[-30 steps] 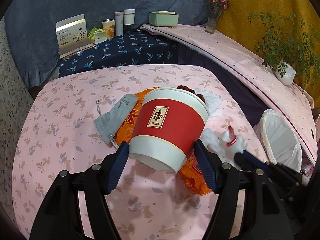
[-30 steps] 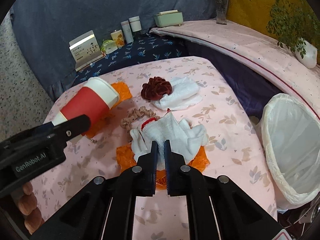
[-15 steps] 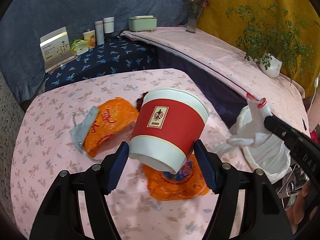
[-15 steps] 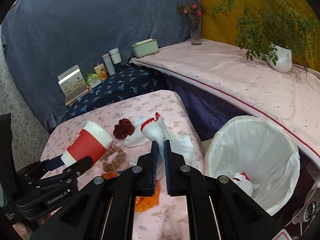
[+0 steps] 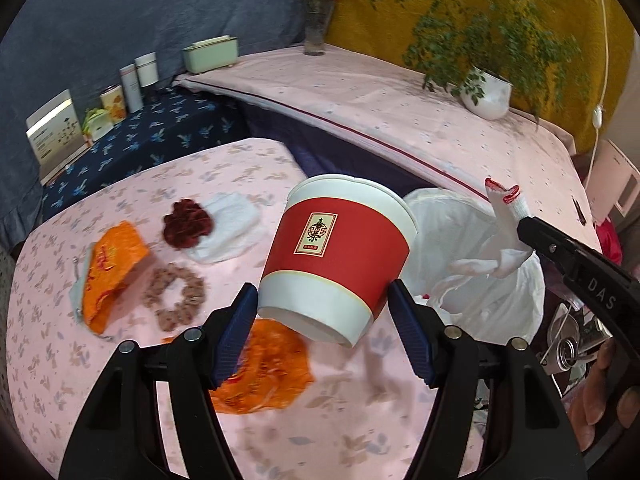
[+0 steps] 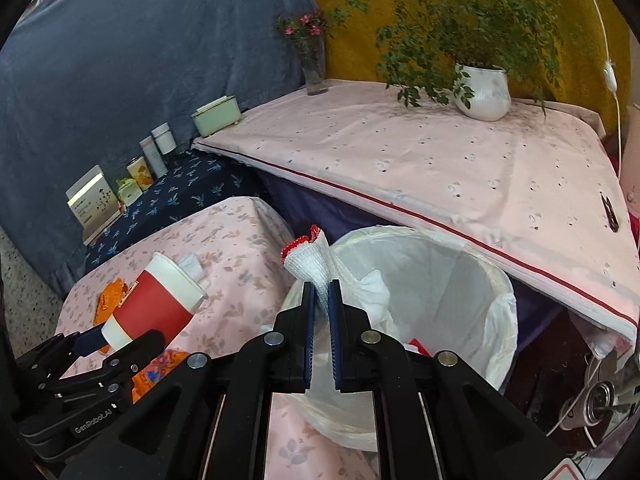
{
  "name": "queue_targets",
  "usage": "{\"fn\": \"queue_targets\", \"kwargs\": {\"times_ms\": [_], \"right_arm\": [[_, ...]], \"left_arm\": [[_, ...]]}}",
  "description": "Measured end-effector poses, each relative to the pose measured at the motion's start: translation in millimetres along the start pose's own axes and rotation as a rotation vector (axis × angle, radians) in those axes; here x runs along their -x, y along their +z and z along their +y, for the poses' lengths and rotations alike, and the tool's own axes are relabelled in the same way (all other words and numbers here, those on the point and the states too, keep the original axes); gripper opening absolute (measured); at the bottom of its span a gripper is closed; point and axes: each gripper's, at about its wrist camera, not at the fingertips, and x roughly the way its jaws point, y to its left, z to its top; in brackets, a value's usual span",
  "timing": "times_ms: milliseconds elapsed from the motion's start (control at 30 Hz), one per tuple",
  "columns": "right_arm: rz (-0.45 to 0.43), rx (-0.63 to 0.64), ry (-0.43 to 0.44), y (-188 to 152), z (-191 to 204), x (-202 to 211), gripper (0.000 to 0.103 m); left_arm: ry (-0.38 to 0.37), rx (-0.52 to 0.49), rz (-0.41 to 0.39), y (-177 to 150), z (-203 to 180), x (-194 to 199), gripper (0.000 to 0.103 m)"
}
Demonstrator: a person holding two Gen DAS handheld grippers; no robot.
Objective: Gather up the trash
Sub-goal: 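Carry the cup and glove over the white bin and open both tools to drop them, then withdraw both tools from the bin back over the table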
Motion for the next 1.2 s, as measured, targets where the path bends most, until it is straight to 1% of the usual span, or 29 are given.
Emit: {"fn": "queue_targets", "kwargs": {"times_ms": [167,333,433,467,500,533,567,733,867,1200], "right_arm": [[0.017,-0.039,-0.034,-6.5,-32.4,-5.1,0.008],[0.040,-0.067,-0.059,-11.6,-55.5,-14.0,0.009],[0.040,-0.082,-0.068,-12.9,-65.9,-15.5,0.015],[0.038,-0.091,-0.073,-12.9,-69.5,-15.5,0.020],[0.039,-0.099,-0.071,-12.5,-72.4,-15.8,0.026],[0.037,-0.110,-0.068,-12.9,-75.5,-15.0,0.039],[0.028,-0.120,-0.069,-13.0,-78.0,-13.2,0.046],[0.012,-0.125,-0.069,-12.3,-83.4,-6.1,0.048],[0.009,-0.121,-0.068,-14.5,-82.7,-2.5,0.053],[0.018,-0.102,-0.059,-19.9,-73.6,1.4,0.053]], "left_arm": [[-0.033,-0.046,0.016,3.3,-34.7,-15.5,0.064],[-0.064,-0.074,0.038,6.0,-62.8,-31.9,0.064],[-0.084,-0.087,0.058,6.7,-76.0,-41.9,0.065],[-0.092,-0.088,0.077,7.6,-79.1,-46.2,0.067],[-0.095,-0.085,0.090,8.2,-81.0,-49.6,0.073],[-0.091,-0.081,0.092,8.6,-82.6,-52.1,0.075],[-0.085,-0.080,0.087,8.5,-83.8,-53.4,0.076],[-0.074,-0.095,0.099,6.4,-89.3,-59.3,0.076],[-0.068,-0.092,0.100,4.1,-89.7,-59.2,0.076],[-0.041,-0.066,0.091,-1.9,-76.7,-49.2,0.078]]}}
